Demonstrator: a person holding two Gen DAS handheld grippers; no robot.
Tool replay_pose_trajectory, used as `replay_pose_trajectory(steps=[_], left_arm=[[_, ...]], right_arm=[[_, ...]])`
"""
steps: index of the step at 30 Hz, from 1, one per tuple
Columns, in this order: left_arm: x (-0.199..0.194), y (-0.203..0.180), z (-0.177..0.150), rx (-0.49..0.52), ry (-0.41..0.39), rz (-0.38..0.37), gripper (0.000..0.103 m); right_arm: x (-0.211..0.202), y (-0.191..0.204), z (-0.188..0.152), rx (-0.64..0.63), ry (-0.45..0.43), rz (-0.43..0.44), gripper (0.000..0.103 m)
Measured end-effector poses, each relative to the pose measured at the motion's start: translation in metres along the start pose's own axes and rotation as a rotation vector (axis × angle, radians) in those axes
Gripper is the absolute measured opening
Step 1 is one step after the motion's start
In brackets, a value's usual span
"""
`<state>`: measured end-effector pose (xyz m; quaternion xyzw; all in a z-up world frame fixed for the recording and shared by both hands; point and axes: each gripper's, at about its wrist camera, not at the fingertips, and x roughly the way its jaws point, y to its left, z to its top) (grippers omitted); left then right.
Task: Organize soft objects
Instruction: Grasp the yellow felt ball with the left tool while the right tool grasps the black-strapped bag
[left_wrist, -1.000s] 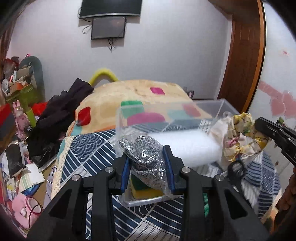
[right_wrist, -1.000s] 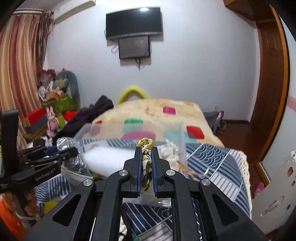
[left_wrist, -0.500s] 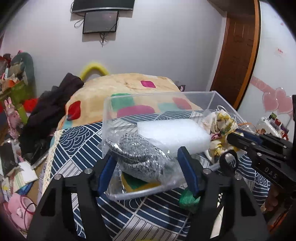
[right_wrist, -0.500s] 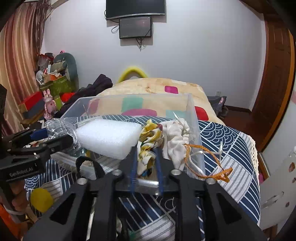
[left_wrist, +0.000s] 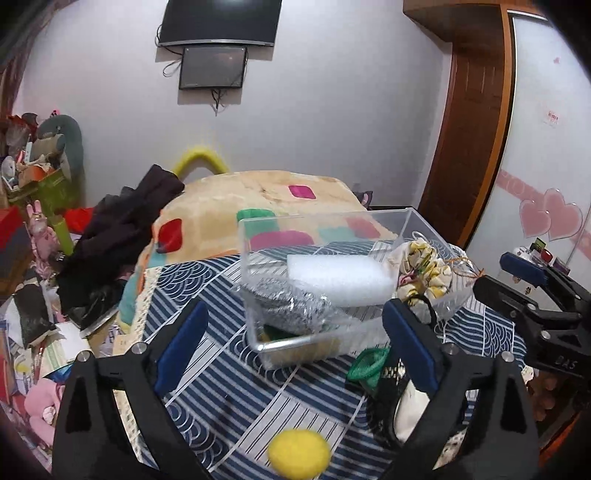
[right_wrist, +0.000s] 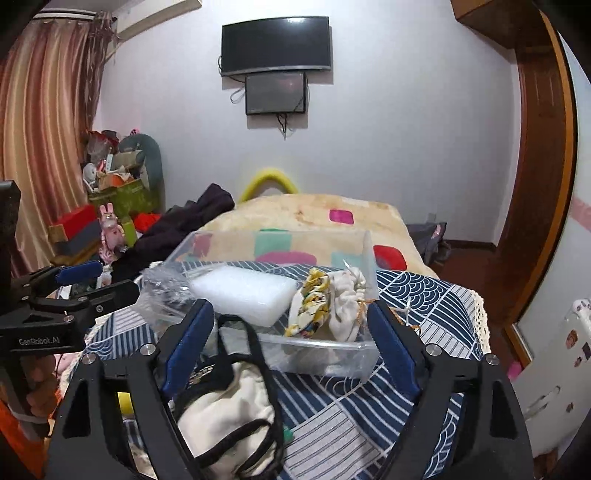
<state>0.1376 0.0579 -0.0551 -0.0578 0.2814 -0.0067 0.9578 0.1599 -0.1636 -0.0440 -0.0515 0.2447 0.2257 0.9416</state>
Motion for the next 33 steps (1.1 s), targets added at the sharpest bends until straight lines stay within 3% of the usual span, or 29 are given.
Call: replay_pose_trajectory(steps=[6,18,20,23,26,33], left_arm=[[-0.010,0.002,-0.024,0.021,0.034,0.031,0.099],[0.008,0.004,-0.079,0.003,0.188,0.024,0.099],[0.007,0.001,-0.084,0.011,0.190,0.018,0.099],[0.004,-0.003,-0.089,0.027,0.183,0.011,0.099],[0.003,-0.003,-0.091,0.034,0.191,-0.002,0.083],[0.012,0.000,-0.098,0.008,0.245,-0.048,0.045]], right_arm=[[-0.003,0.011,-0.012,-0.012,0.018,0.033,0.094],[0.022,0.017,-0.064,0.029,0.206,0.085,0.093],[0.025,0.018,-0.067,0.032,0.225,0.093,0.088],[0.031,0.017,-0.072,0.048,0.257,0.111,0.066],[0.032,0.016,-0.078,0.072,0.287,0.153,0.054],[0.016,0.013,-0.079,0.071,0.243,0.154,0.027]])
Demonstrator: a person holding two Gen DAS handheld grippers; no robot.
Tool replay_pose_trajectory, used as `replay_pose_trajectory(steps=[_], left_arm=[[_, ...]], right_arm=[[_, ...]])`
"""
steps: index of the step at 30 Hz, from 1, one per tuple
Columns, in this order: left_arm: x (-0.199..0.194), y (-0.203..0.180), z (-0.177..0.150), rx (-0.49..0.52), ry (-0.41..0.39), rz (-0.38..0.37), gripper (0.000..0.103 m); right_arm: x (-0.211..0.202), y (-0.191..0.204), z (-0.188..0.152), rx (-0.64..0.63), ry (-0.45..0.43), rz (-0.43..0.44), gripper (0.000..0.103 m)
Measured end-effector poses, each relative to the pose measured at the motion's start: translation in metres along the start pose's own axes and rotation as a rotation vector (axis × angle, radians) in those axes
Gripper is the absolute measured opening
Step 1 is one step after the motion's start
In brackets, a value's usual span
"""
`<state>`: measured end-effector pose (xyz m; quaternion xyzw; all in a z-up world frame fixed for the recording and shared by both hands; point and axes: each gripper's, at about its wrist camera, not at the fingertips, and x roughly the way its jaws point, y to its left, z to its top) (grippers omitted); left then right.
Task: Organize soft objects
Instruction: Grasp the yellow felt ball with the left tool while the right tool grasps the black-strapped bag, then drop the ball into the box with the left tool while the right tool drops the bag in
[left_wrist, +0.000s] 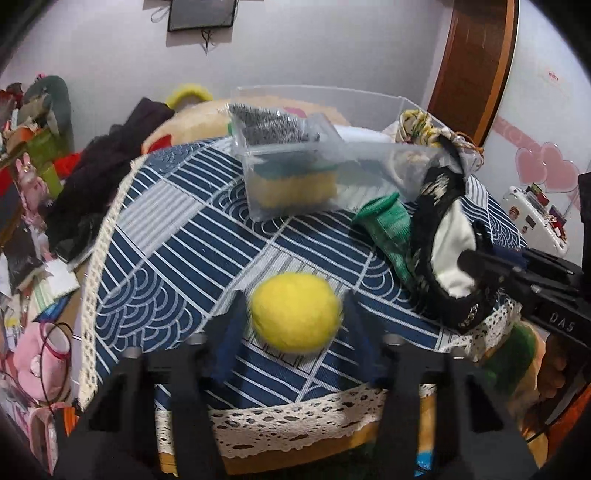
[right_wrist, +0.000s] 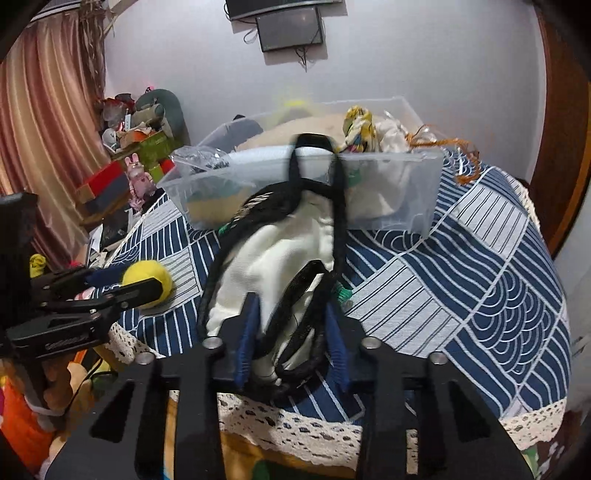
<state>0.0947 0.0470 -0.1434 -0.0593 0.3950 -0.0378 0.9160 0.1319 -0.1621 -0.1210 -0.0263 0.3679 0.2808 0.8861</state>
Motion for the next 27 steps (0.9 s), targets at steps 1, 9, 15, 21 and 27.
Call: replay_pose_trajectory(steps=[1,9,15,21,27], left_arm=[[0.000,0.000,-0.001,-0.003,-0.002,-0.002,0.045],[-0.015,0.000,0.004,0.003,-0.058,0.011,0.045],[-0.031,0.003,0.016,-0.004,-0.113,0.020,0.045],[-0.045,-0.004,0.036,0.030,-0.190,0.024,0.045],[-0.053,-0.011,0.061,0.046,-0.255,0.013,0.045]], right_arm=[[-0.002,0.001,-0.001,-0.004,-0.008,-0.003,0.023],[-0.017,-0.004,0.001,-0.009,-0.051,-0.024,0.015],[-0.030,0.000,0.010,-0.032,-0.104,-0.046,0.015],[-0.045,0.000,0.024,-0.039,-0.180,-0.062,0.015],[-0.056,0.000,0.045,-0.060,-0.265,-0.087,0.015]])
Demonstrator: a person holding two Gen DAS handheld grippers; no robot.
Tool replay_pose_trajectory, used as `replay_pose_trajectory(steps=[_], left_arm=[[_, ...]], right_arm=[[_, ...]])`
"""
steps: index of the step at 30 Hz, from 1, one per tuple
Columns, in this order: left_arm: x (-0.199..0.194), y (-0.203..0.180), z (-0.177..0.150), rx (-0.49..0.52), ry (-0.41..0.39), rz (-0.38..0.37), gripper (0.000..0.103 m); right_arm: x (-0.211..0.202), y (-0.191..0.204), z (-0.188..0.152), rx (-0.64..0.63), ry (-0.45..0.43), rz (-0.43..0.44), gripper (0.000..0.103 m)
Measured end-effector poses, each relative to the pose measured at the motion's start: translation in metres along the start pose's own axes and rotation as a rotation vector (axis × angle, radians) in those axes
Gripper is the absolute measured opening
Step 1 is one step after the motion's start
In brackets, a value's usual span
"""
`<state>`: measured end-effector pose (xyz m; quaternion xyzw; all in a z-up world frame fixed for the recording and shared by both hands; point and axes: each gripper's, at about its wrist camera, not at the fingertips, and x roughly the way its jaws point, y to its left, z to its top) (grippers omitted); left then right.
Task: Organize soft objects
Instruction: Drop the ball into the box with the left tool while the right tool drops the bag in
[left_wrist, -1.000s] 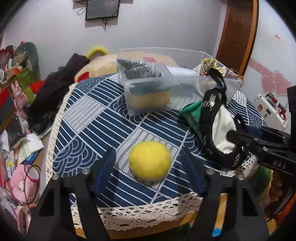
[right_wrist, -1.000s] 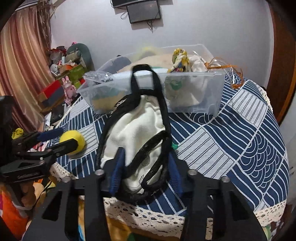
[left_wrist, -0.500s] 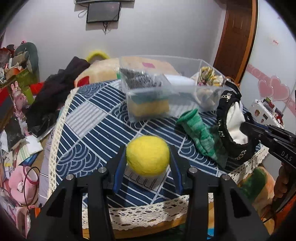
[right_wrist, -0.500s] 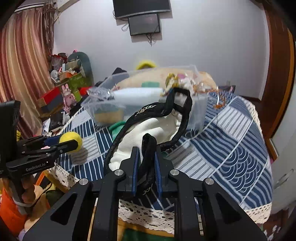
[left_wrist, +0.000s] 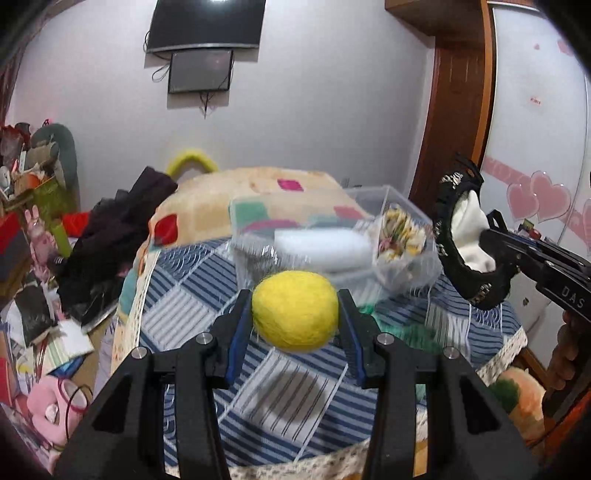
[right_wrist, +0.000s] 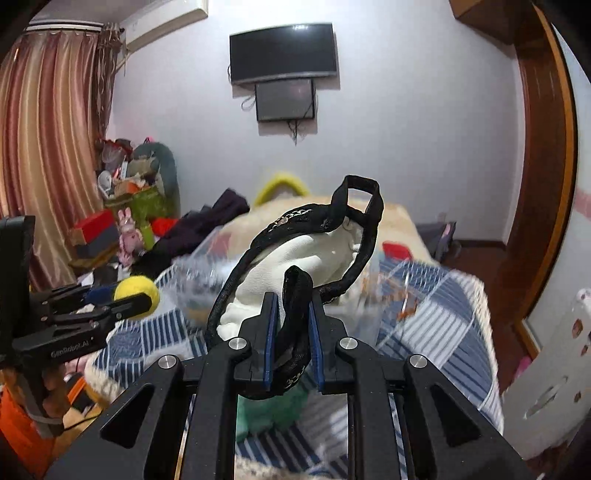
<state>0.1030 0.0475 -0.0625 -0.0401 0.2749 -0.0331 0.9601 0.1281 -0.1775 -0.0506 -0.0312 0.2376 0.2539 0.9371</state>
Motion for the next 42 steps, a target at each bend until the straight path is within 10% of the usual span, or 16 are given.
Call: replay_pose_trajectory(steps=[11,29,42], left_arm=[[0.038,0.006,0.029,-0.030,0.013,-0.016,0.045],[0.112,-0.007,0.036,0.003,0.122,-0.021,0.045],[0.124,-0.005,0.029,-0.007,0.157,-0.019,0.046]], right_arm=[[0.035,0.013,0.034,-0.085,-0.075,-0.067,0.015],[0.092,0.005,0.019,-0.127,0.126,-0.095,0.017],[0.040,-0.003,0.016,-0.128,0.060,-0.072,0.057]])
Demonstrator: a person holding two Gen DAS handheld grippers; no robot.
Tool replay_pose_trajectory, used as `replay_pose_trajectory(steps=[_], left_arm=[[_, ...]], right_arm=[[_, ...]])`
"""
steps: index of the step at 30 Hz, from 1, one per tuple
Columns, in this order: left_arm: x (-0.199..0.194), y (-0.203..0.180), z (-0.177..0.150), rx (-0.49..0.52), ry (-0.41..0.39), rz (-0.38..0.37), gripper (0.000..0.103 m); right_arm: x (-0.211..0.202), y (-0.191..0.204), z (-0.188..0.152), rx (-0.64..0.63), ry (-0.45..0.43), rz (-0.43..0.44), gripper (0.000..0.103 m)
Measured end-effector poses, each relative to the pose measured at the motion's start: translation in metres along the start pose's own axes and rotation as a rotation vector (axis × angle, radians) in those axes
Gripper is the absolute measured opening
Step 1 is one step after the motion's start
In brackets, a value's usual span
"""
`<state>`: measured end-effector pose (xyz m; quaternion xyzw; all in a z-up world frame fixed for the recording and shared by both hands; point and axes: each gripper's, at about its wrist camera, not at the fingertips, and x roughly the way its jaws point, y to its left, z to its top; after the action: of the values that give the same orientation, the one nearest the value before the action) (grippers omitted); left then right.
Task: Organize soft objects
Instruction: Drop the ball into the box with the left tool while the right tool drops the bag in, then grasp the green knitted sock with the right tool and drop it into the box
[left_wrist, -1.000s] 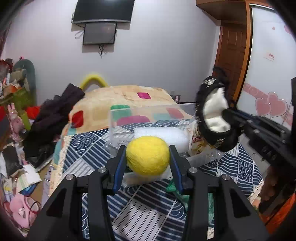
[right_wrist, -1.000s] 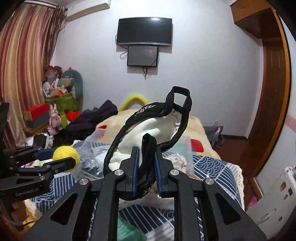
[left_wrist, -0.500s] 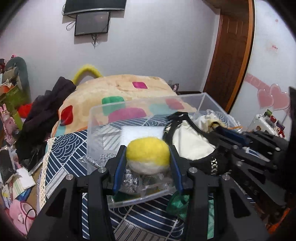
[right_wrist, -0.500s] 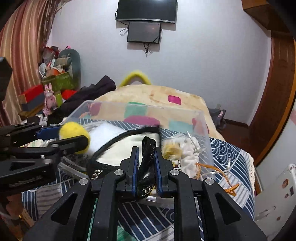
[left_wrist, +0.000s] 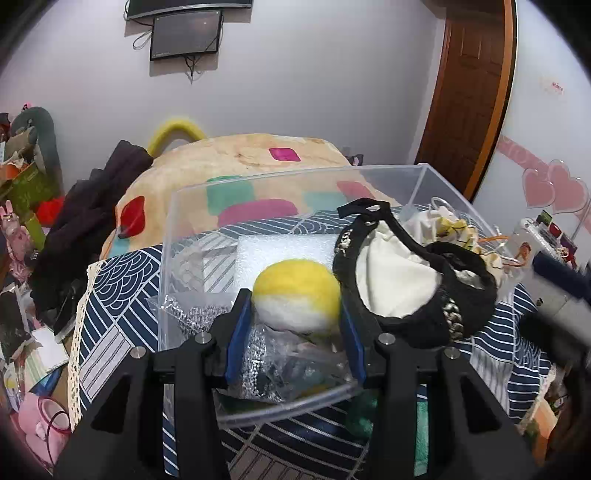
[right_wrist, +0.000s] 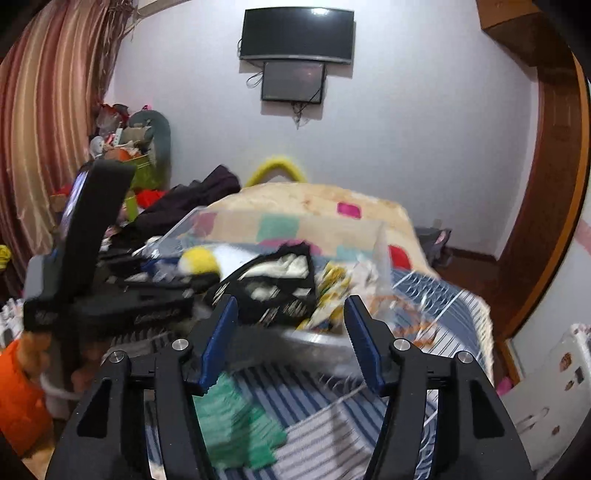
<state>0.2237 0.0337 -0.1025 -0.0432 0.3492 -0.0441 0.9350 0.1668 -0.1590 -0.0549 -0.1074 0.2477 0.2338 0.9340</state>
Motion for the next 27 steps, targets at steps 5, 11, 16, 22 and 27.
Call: replay_pose_trajectory(steps=[5,11,16,22,27], left_arm=[[-0.013,-0.002,-0.001,-0.004,0.002,-0.015,0.058],[-0.041,-0.003,-0.007,-0.005,-0.048,-0.003,0.084],[-0.062,-0.002,-0.019,0.005,-0.070,0.022,0.088],[-0.077,0.002,-0.040,-0.004,-0.076,0.043,0.090],[-0.081,0.007,-0.056,-0.029,-0.056,0.030,0.090]], right_arm=[[0.008,0.011,-0.016,0.014,0.073,0.085,0.057],[0.026,0.027,-0.042,0.003,0.171,0.152,0.057],[0.047,0.030,-0.058,0.023,0.259,0.189,0.057],[0.057,0.034,-0.068,0.003,0.274,0.166,0.034],[0.050,0.041,-0.070,0.007,0.259,0.162,0.010]])
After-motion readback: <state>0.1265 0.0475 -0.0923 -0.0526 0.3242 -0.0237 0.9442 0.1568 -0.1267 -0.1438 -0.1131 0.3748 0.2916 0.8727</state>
